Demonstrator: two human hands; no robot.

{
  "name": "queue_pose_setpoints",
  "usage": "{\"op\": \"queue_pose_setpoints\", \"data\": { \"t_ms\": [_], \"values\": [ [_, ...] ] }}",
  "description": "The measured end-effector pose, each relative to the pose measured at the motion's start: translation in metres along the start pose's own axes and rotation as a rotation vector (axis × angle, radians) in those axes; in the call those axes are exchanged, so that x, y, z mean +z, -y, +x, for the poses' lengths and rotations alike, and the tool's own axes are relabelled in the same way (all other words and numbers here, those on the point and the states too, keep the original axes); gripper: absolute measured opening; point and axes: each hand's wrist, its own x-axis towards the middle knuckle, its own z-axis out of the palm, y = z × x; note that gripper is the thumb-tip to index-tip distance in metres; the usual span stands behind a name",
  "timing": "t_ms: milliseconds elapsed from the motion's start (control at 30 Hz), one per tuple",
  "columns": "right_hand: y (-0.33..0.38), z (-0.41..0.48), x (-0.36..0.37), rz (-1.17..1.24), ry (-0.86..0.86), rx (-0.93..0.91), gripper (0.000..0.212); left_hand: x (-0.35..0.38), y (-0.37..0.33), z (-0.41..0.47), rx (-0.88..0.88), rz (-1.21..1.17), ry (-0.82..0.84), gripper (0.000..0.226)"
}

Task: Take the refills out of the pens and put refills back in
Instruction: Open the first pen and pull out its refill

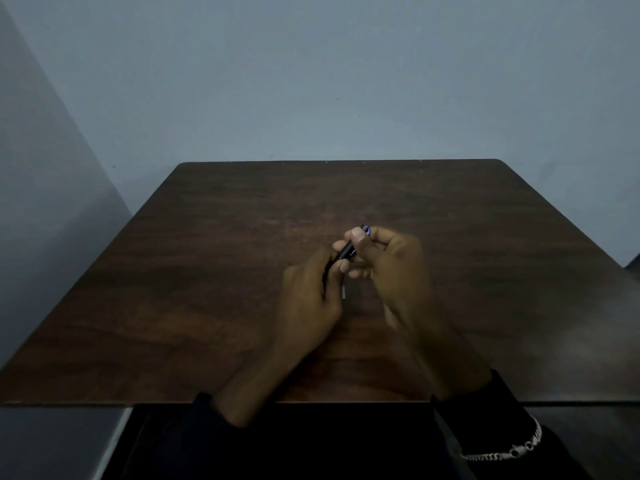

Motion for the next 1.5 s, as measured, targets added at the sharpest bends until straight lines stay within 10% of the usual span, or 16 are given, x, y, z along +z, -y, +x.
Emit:
{"op": "queue_pose_setpoints", "data": {
  "t_ms": [567, 967, 1500],
  "values": [
    [0.044, 0.025, -0.073, 0.084, -0.052, -0.036, 0.025, -0.012, 0.018, -0.014, -0.043, 0.035, 0.036, 0.026],
    [-0.017, 0.050, -0.113, -0.698, -0.098, 0.069, 0.017, -0.009, 0.028, 0.003, -0.161, -0.118, 0.016, 0.025],
    [-0.044, 0.052, -0.108, -0.763, -0.183, 0.070, 0.032, -0.001, 0.043, 0.004, -0.165, -0.122, 0.025, 0.021]
  ]
}}
